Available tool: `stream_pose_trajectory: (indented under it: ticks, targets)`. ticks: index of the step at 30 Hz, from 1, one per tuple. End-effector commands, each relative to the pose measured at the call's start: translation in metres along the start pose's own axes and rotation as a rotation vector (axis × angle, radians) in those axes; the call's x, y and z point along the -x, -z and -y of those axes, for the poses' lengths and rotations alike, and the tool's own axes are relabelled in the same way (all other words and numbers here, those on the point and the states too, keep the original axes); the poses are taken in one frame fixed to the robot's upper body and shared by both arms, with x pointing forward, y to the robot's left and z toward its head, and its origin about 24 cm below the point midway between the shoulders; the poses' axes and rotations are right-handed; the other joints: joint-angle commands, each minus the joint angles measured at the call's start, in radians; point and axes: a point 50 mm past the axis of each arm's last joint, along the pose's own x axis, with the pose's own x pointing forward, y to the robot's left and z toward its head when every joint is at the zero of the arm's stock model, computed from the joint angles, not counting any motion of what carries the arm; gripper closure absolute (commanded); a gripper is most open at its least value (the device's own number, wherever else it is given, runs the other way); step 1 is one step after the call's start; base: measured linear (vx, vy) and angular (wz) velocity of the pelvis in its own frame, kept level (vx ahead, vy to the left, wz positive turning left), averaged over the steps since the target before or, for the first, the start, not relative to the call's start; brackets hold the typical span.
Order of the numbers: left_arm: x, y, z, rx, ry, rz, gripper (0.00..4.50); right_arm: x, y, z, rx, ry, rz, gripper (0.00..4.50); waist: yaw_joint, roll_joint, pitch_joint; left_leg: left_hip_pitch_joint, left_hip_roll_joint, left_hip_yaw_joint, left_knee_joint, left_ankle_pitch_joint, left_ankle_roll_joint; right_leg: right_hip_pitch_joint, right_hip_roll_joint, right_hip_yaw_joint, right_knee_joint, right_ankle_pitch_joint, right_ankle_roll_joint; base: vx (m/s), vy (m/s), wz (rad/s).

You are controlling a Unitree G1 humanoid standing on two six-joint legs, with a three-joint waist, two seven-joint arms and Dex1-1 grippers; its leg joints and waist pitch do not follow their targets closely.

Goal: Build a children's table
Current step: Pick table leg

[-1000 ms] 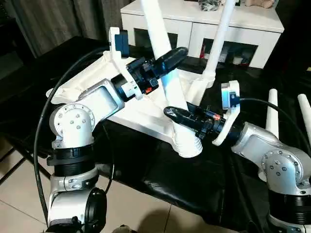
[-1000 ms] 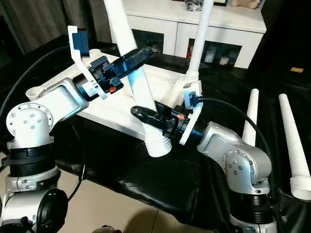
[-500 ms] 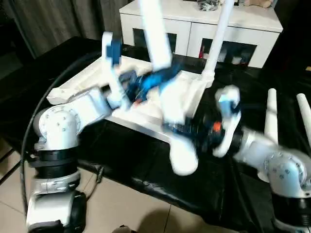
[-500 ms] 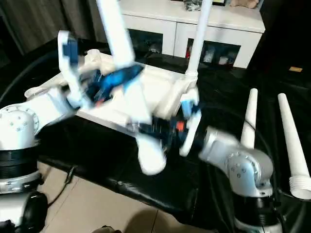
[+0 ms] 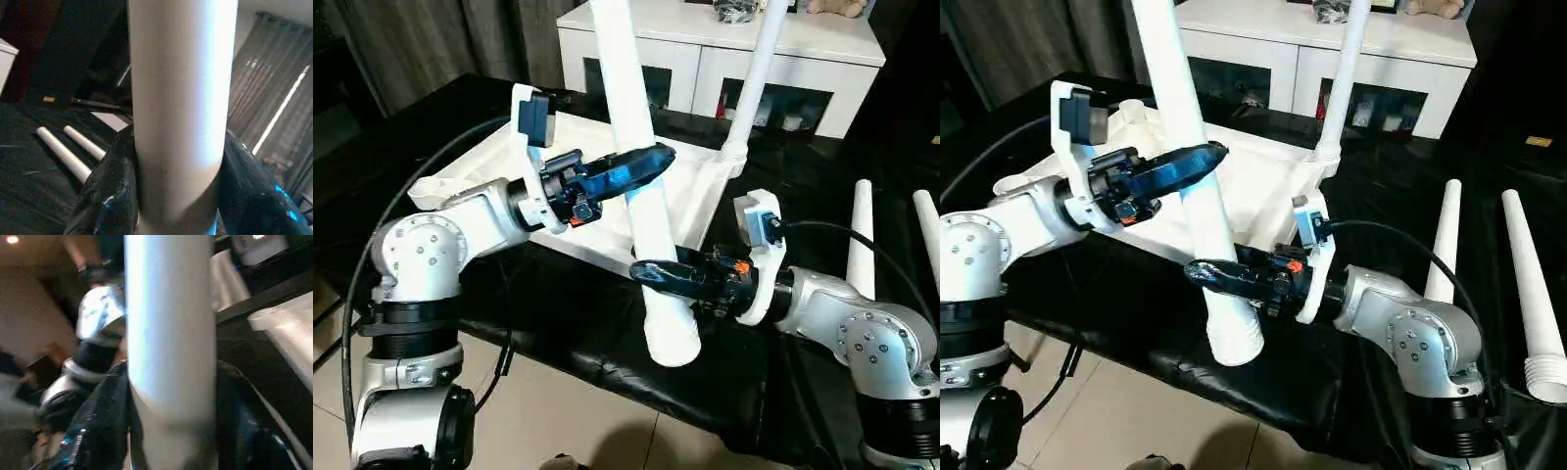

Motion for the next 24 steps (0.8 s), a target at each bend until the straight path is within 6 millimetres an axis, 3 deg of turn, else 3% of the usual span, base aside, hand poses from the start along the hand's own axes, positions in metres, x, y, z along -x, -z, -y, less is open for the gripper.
stream_pose_trajectory:
  ticks: [1,5,6,11,12,16,21,22,24]
  targets:
    - [-0.003,-0.006,-0.005,-0.058,-0.08,-0.002,2.69,-0.001,-0.01,0.005,0.073,0.069,0.018,1.76,0.0,-0.003,-0.072,0.02,0.034,-0.014,-0.068,-0.209,-0.035,0.045,-0.067,0.038,-0.079,-0.218,-0.158,0.0,0.0,0.0]
    - [-0.007,-0.014,-0.019,-0.197,-0.317,0.022,2.7,-0.015,-0.018,0.014,0.261,0.264,-0.004,1.45,-0.004,-0.005,-0.071,0.019,0.034,-0.016,-0.07,-0.204,-0.056,0.045,-0.069,0.038,-0.08,-0.231,-0.13,0.0,0.0,0.0]
    - [-0.01,-0.018,-0.025,-0.266,-0.43,0.052,2.7,-0.023,-0.019,0.024,0.359,0.396,-0.034,1.44,-0.008,-0.007,-0.07,0.021,0.034,-0.015,-0.07,-0.209,-0.062,0.043,-0.067,0.039,-0.081,-0.243,-0.123,0.0,0.0,0.0]
    - [-0.016,-0.024,-0.028,-0.368,-0.58,0.125,2.7,-0.036,-0.01,0.038,0.503,0.588,-0.135,1.44,-0.014,-0.005,-0.073,0.021,0.033,-0.016,-0.067,-0.196,-0.069,0.043,-0.065,0.039,-0.076,-0.197,-0.132,0.0,0.0,0.0]
    - [-0.018,-0.025,-0.029,-0.384,-0.601,0.139,2.7,-0.038,-0.007,0.041,0.512,0.621,-0.147,1.44,-0.016,-0.011,-0.075,0.018,0.031,-0.014,-0.066,-0.185,-0.057,0.05,-0.065,0.039,-0.074,-0.159,-0.139,0.0,0.0,0.0]
    - [-0.025,-0.027,-0.029,-0.438,-0.683,0.195,2.7,-0.05,0.009,0.053,0.504,0.785,-0.173,1.44,-0.024,-0.014,-0.076,0.013,0.03,-0.013,-0.063,-0.153,-0.041,0.05,-0.065,0.039,-0.068,-0.098,-0.164,0.0,0.0,0.0]
    - [-0.029,-0.026,-0.03,-0.443,-0.699,0.211,2.7,-0.063,0.009,0.056,0.481,0.825,-0.113,1.44,-0.027,-0.009,-0.074,0.017,0.031,-0.013,-0.065,-0.184,-0.04,0.047,-0.063,0.038,-0.07,-0.114,-0.164,0.0,0.0,0.0]
    - [-0.029,-0.025,-0.03,-0.443,-0.695,0.209,2.7,-0.066,0.008,0.057,0.475,0.824,-0.092,1.71,-0.028,-0.007,-0.074,0.018,0.032,-0.013,-0.066,-0.194,-0.041,0.046,-0.065,0.039,-0.07,-0.122,-0.16,0.0,0.0,0.0]
    - [-0.03,-0.025,-0.03,-0.442,-0.694,0.208,2.7,-0.067,0.007,0.057,0.474,0.822,-0.085,1.78,-0.028,-0.007,-0.074,0.019,0.033,-0.013,-0.066,-0.198,-0.044,0.046,-0.064,0.039,-0.07,-0.119,-0.157,0.0,0.0,0.0]
